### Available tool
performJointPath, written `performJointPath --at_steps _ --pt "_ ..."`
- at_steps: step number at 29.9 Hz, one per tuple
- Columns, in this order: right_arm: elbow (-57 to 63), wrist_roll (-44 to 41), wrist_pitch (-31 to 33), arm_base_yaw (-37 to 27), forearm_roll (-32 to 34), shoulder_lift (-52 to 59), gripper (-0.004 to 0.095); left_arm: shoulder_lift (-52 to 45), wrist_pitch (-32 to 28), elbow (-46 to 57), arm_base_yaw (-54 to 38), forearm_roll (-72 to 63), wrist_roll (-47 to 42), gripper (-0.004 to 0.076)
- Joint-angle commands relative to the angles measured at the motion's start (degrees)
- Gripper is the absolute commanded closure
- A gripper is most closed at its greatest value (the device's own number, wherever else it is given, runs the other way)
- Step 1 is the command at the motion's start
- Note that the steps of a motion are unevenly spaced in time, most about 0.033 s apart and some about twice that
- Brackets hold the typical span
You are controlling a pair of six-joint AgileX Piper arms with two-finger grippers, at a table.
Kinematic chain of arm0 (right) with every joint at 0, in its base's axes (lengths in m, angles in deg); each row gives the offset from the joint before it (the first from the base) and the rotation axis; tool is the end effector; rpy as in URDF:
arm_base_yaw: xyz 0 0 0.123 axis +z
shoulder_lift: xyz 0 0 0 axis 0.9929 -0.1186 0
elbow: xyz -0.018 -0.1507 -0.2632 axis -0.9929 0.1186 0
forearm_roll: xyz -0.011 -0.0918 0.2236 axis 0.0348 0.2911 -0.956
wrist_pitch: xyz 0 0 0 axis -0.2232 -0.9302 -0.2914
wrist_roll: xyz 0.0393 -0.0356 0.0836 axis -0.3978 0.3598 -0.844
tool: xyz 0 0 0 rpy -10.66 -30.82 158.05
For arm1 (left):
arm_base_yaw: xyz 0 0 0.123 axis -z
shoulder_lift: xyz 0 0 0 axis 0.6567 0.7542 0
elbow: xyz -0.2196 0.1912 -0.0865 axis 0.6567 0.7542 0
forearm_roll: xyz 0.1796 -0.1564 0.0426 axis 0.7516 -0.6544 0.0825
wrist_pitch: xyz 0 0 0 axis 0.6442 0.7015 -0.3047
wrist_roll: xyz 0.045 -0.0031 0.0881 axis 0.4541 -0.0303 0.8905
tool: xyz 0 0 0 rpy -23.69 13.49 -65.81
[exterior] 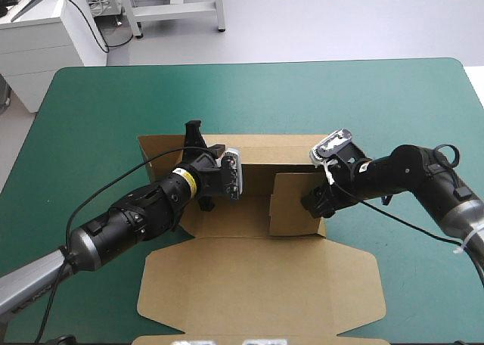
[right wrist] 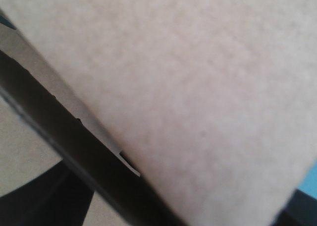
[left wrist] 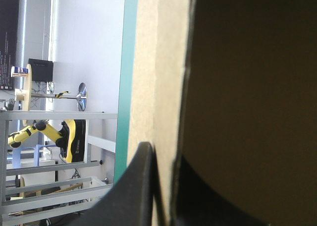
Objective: Fold the box
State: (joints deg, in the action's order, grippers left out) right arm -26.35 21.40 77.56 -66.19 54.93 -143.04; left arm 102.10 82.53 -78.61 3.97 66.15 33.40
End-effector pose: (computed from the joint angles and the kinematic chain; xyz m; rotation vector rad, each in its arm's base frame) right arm 0.2318 0.1097 0.3294 -0.9028 2.3665 0.4843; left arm 0.2244 -0.1916 0.3201 1.6362 1.3612 0.4379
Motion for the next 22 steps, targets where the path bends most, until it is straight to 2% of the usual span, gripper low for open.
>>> performJointPath --at_steps 1,6,16,18,22 --pt "-1.8 -0.53 -7.05 0.69 -2.38 1.44 0.0269 0.12 5.25 0.73 2.44 -4.56 -0.92 0.0732" --pt "-1.93 -4.45 -7.05 0.69 3.89 2.3 0.0287 -0.4 8.21 0.73 4.2 -3.13 -1.21 0.0732" --pt "-1.93 -6.32 -10.83 0.69 7.02 2.88 0.0288 -4.28 10.48 0.73 4.28 -5.23 -2.86 0.0732" --pt "-1.93 -8.7 -11.04 0.69 9.78 2.88 0.0293 -4.86 10.48 0.73 4.28 -6.12 -2.86 0.0732" --pt "-1.93 -12.4 -11.04 0.69 13.43 2.88 0.0358 -4.97 10.25 0.73 4.28 -6.49 -2.86 0.0732"
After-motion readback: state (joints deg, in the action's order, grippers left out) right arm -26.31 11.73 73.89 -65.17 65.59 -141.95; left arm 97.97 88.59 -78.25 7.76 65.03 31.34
